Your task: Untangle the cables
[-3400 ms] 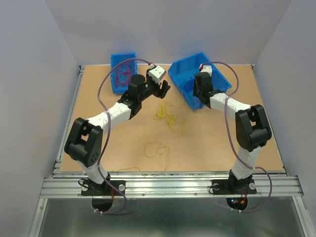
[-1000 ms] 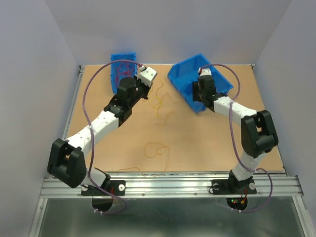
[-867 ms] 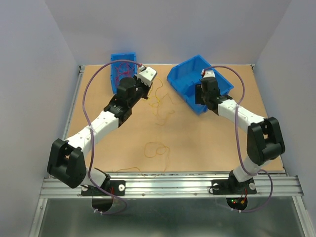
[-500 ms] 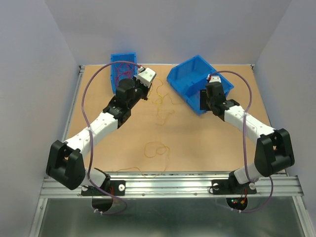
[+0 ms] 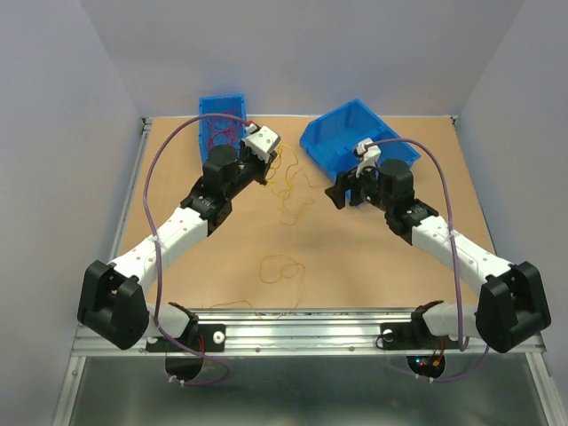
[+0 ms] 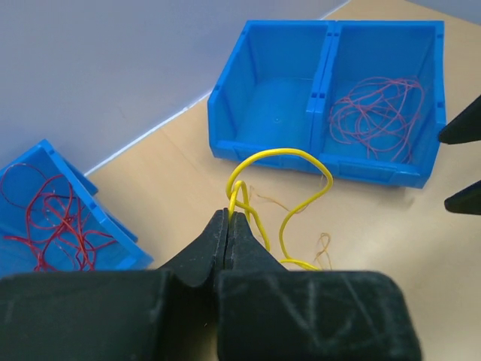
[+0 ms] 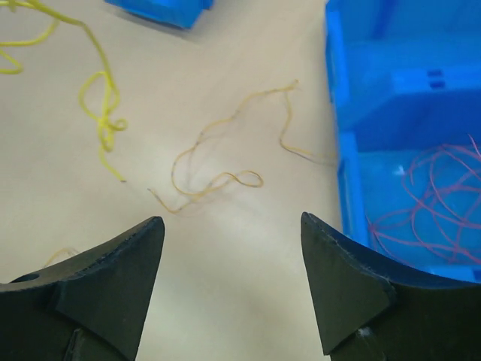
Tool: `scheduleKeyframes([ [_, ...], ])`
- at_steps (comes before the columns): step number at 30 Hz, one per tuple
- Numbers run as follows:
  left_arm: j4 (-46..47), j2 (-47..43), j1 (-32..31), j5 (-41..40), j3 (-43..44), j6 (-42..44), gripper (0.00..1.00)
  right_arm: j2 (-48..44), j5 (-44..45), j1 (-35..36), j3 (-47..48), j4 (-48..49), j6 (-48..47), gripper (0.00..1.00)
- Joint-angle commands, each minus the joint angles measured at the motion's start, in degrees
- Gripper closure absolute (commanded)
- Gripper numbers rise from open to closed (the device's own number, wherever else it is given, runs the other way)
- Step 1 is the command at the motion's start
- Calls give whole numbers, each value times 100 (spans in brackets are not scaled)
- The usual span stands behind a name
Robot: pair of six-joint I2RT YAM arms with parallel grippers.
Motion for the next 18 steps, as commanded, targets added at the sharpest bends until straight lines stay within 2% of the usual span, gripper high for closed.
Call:
scheduleKeyframes([
  [1, 148, -243, -13, 440, 88, -200, 100, 81, -1576, 7, -367, 1921, -224, 23],
  [7, -27, -129, -22, 933, 194, -358, 100, 283, -2079, 51, -667, 3434, 224, 27],
  [18, -353, 232, -109, 1540, 440, -376, 100, 933, -2008, 209, -509, 4360, 497, 31],
])
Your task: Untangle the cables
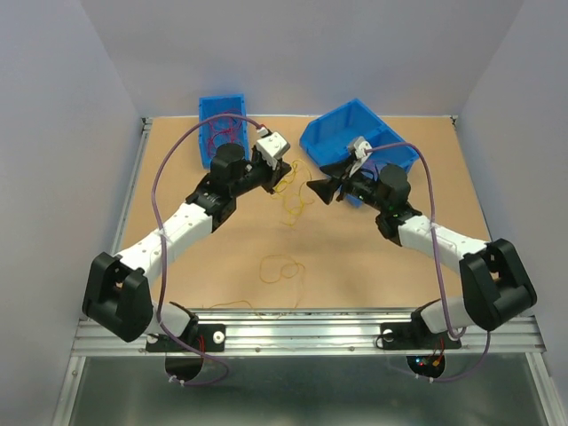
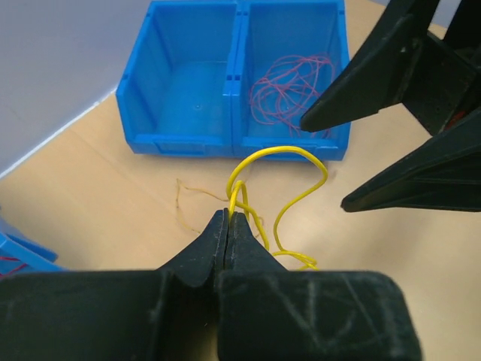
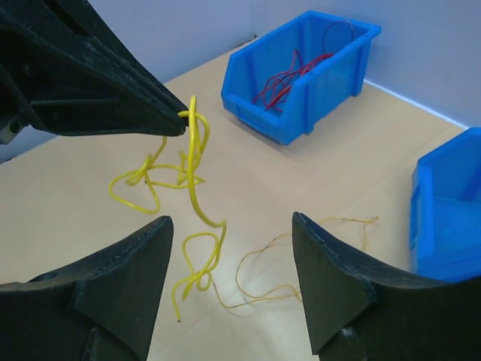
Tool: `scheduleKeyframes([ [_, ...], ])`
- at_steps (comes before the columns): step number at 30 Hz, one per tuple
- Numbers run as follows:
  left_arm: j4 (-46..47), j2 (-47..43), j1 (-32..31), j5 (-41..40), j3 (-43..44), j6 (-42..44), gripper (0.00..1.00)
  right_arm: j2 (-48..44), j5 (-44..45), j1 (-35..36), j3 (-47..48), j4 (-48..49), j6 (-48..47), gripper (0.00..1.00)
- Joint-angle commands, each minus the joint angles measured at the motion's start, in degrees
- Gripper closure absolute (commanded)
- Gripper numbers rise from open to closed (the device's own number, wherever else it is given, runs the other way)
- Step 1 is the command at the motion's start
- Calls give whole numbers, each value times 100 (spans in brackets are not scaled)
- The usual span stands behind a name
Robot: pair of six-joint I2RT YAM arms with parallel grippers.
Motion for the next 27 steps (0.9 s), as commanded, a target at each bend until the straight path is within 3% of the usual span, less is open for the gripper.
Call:
scheduleKeyframes([
  [1, 36, 57, -81, 333, 302, -44, 100, 354, -153, 139, 201, 793, 176, 33],
  [4, 1, 92, -107, 334, 328, -35, 100, 661, -153, 210, 360, 863, 202, 49],
  [5, 10, 101, -116, 325, 346, -35, 100, 715, -153, 228, 447, 872, 220, 63],
  [7, 1, 101, -107, 141, 337, 0, 100, 838, -30, 245, 509, 907, 264, 80],
  [8, 44, 93, -116, -16, 329, 0, 85, 856, 136, 245, 553, 925, 334, 92],
  [9, 88, 66, -116, -218, 311, -17, 76, 882, 259, 245, 580, 942, 387, 97],
  [10, 167, 31, -108, -629, 276, -9, 68, 908, 339, 254, 606, 951, 448, 99],
  [11, 333, -4, -107, -825, 180, -17, 54, 978, 409, 254, 702, 977, 544, 99],
  [15, 729, -136, -20, -1467, -31, -184, 23, 1242, 743, 263, 1027, 1013, 712, 99],
  [27, 1003, 180, 183, -1328, -128, 8, 20, 2112, 2403, 245, 2311, 951, 633, 100],
])
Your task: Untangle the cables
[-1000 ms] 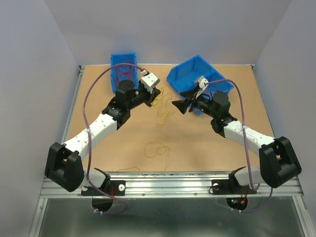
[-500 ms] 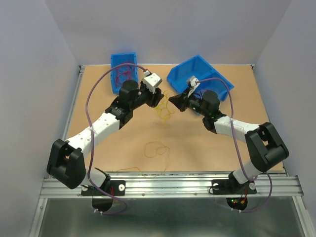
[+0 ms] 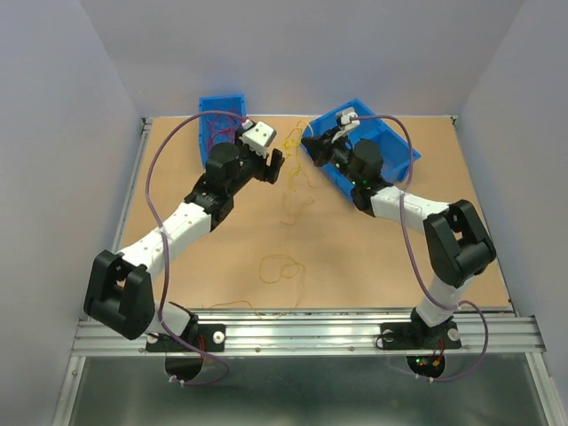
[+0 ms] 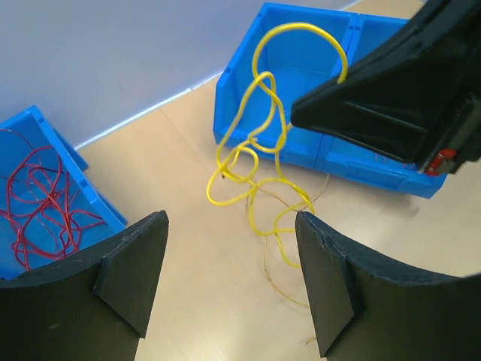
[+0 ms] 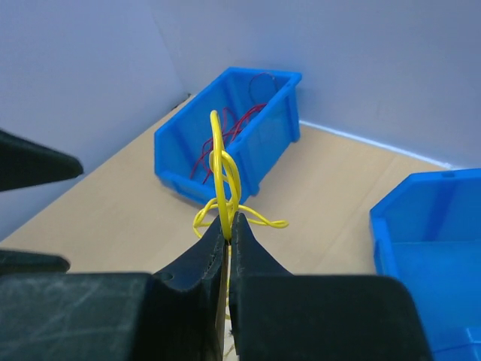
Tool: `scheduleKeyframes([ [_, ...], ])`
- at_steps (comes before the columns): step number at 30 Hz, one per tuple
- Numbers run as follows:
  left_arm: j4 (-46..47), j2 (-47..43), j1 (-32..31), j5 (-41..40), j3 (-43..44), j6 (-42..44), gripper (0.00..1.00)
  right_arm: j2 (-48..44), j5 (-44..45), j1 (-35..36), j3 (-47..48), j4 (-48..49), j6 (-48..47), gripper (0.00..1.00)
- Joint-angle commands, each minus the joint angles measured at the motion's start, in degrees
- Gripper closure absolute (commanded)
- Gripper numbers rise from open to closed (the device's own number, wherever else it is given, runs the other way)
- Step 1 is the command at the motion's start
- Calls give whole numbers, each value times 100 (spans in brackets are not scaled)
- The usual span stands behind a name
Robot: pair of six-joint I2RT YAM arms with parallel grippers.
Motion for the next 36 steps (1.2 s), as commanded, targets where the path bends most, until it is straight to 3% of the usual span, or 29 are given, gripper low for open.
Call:
scheduleKeyframes([
  [1, 465, 117, -10, 123, -2, 227, 20, 183, 833, 12, 619, 348, -33, 99],
  [11, 474, 372, -18, 80, 69, 386, 20, 1061, 1694, -357, 1524, 401, 2, 99],
  [23, 395, 583, -27, 159, 192, 360, 20, 1562, 2486, -929, 1674, 506, 248, 99],
  [25, 386, 566, -27, 159, 200, 369, 20, 1615, 2487, -929, 1745, 506, 204, 81],
  [26, 386, 557, -27, 151, 192, 377, 20, 1607, 2469, -929, 1754, 506, 178, 67],
  [27, 377, 557, -27, 168, 200, 386, 20, 1572, 2443, -929, 1702, 506, 186, 43],
  [29, 307, 592, -45, 212, 227, 395, 19, 1344, 2390, -929, 1579, 497, 160, 30],
  [33, -166, 855, -203, 221, 516, 570, 16, 582, 2311, -894, 947, 471, 151, 23],
  [36, -596, 1136, -422, 212, 788, 851, 16, -95, 1951, -885, 393, -72, 247, 21],
])
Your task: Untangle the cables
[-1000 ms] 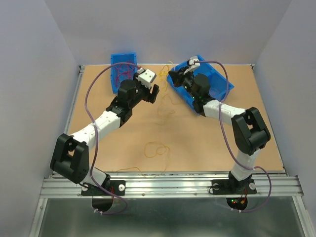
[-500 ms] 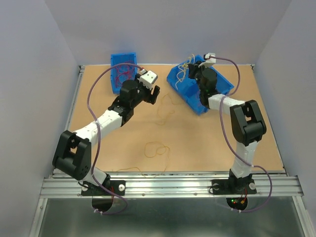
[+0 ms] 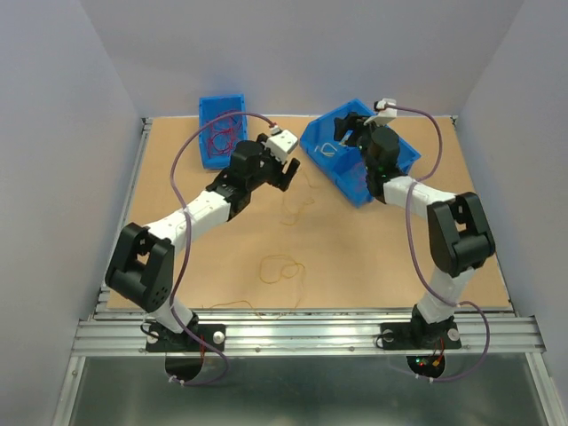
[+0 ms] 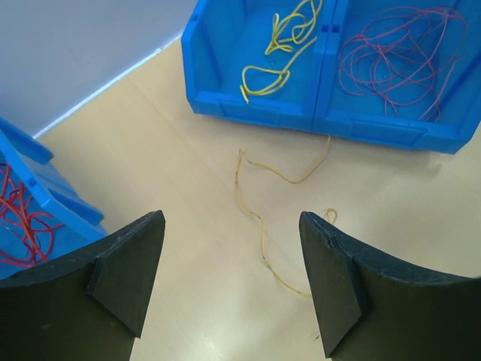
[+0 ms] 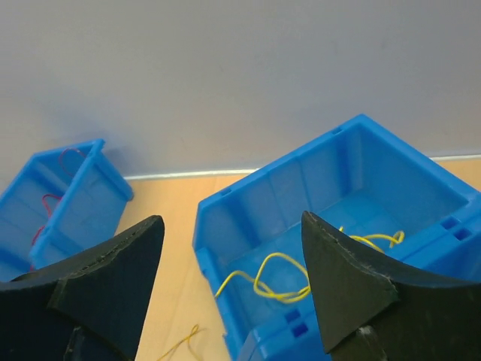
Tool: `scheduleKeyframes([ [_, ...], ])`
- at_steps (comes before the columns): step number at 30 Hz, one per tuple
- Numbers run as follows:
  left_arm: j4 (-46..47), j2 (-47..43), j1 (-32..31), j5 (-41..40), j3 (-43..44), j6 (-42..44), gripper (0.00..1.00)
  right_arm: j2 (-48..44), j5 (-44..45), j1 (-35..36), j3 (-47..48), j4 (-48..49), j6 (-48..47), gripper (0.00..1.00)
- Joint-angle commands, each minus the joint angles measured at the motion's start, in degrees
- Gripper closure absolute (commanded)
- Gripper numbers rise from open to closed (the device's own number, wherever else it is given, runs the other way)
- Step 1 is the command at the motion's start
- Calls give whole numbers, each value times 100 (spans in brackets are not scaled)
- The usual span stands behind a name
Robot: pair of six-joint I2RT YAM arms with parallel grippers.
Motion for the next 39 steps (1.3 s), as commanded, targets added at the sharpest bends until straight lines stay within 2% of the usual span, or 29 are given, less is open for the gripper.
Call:
scheduleKeyframes([
  [1, -525, 334, -331, -56, 498, 506, 16, -1140, -514, 70, -522, -561, 73, 21],
  [5, -1413, 862, -647, -408, 1069, 657, 13, -1826, -579, 61, -1135, -1110, -6, 20],
  [6, -1684, 1028, -761, -513, 1244, 657, 7, -2105, -491, 61, -1269, -1146, -41, 19],
  [9, -1933, 1249, -902, -532, 1439, 639, 1, -2450, -333, 61, -1585, -1365, -138, 18],
  [13, -2424, 1688, -1104, -733, 1702, 639, 1, -2750, -244, 61, -1832, -1410, -156, 18],
  [17, -2610, 2066, -1166, -919, 1914, 613, 1, -2750, -314, 61, -1894, -1419, -164, 18],
  [22, -2382, 2409, -1158, -1945, 2011, 700, 1, -2732, -341, 61, -1955, -1410, -156, 18],
  [24, -2268, 2462, -1105, -2043, 1984, 727, 1, -2750, -367, 61, -1990, -1384, -138, 18],
  [34, -2232, 2980, -877, -1833, 2300, 824, 1, -2899, -464, 61, -2149, -1261, -33, 18],
  [37, -2433, 3130, -719, -1413, 2545, 789, 1, -2934, -490, 70, -2175, -1243, -15, 18],
  [39, -2679, 3358, -474, -772, 2792, 701, 3, -2952, -499, 61, -2201, -1217, -6, 19],
])
